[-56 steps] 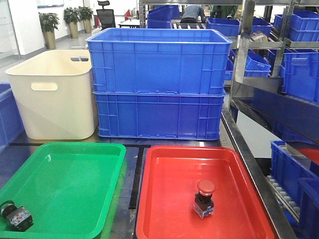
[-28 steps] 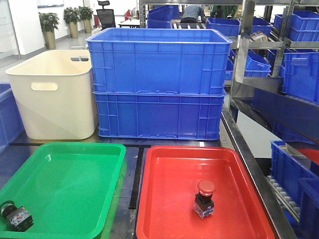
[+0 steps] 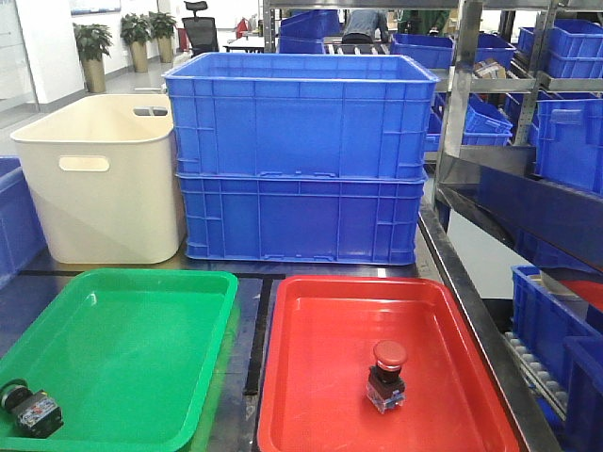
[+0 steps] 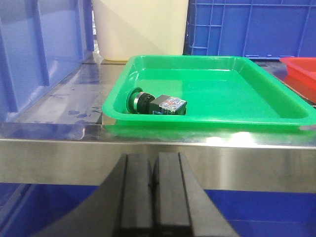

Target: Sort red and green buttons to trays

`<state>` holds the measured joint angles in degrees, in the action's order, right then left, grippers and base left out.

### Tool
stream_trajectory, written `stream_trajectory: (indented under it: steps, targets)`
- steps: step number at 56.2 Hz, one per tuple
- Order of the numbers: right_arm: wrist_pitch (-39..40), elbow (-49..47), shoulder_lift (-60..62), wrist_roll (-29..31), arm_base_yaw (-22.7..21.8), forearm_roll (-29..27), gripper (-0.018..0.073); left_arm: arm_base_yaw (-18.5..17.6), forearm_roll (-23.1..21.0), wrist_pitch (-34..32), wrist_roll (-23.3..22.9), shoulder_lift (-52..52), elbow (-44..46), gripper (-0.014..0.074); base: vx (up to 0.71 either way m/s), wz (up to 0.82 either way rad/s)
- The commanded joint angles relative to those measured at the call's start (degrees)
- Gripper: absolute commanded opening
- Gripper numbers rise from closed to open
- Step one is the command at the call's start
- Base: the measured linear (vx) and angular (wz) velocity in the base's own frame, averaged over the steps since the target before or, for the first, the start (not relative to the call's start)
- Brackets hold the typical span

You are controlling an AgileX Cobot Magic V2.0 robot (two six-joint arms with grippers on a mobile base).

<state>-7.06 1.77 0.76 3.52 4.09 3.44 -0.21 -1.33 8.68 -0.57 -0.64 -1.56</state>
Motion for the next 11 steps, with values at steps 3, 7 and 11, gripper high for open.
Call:
stream_trajectory:
  steps: [3, 7, 11]
  targets:
    - [5.01, 0.72, 0.50, 0.35, -0.27, -0.03, -0.0013, 0.00, -0.62, -4.94, -0.40, -0.26, 1.50, 0.0003, 0.00, 0.00]
    - [5.01, 0.72, 0.50, 0.35, -0.27, -0.03, -0.0013, 0.00, -0.62, -4.94, -0.40, -0.26, 1.50, 0.0003, 0.00, 0.00]
    - [5.01, 0.72, 0.50, 0.35, -0.27, -0.03, -0.0013, 0.00, -0.62, -4.94, -0.40, -0.26, 1.50, 0.0003, 0.00, 0.00]
